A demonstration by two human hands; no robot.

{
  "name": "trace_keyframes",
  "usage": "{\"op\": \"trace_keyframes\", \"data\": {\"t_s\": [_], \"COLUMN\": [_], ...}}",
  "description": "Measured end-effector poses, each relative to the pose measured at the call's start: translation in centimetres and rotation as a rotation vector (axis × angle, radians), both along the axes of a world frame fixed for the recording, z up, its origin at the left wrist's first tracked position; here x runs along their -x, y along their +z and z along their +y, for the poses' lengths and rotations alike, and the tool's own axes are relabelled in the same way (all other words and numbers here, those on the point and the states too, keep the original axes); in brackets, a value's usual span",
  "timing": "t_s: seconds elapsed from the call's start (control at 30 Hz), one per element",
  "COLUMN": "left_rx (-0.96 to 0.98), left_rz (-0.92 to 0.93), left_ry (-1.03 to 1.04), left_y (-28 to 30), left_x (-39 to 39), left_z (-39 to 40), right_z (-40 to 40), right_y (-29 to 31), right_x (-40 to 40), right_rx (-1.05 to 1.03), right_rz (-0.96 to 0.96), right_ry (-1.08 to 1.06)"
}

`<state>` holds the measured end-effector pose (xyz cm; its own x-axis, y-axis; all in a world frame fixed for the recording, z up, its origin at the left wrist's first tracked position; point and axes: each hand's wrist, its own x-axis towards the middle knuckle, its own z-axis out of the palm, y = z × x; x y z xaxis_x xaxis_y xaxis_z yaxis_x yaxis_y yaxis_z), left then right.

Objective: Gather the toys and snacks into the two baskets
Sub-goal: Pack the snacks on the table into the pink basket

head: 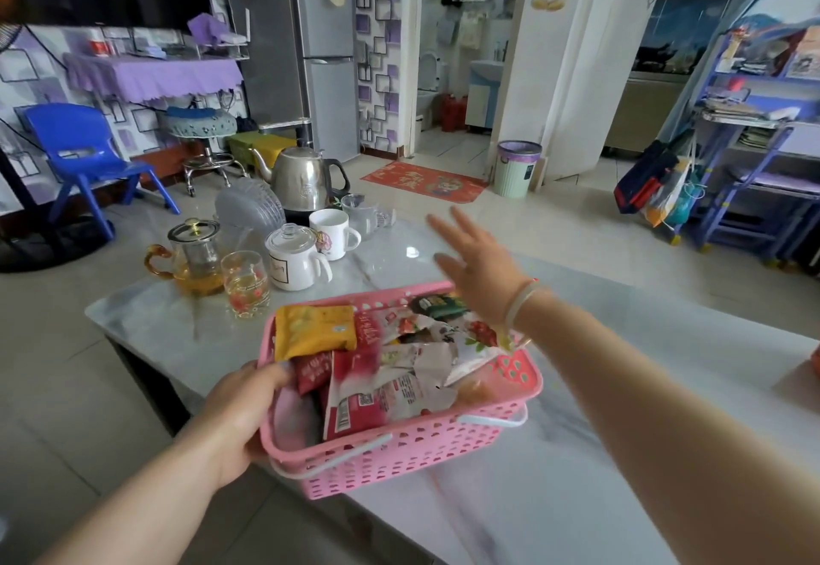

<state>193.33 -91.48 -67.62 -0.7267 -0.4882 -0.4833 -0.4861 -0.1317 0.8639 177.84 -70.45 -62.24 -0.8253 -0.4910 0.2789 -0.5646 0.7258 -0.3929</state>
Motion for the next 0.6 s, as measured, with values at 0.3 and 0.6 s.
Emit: {"op": "trace_keyframes", "data": {"t_s": [0.3, 0.6], "left_rx": [-0.01, 0.007], "left_rz": [0.023, -0.038], "left_ry": [0.073, 0.087], "left_y": [-0.2, -1.1], "left_x": [2.0, 3.1], "left_z": [-2.2, -3.5], "right_z": [6.8, 3.9], "right_y": [-11.5, -14.7], "right_x": [9.3, 12.6], "right_rx": [-0.113, -0.371], "right_rz": [-0.235, -0.237], "right_ry": [-0.413, -0.425]}}
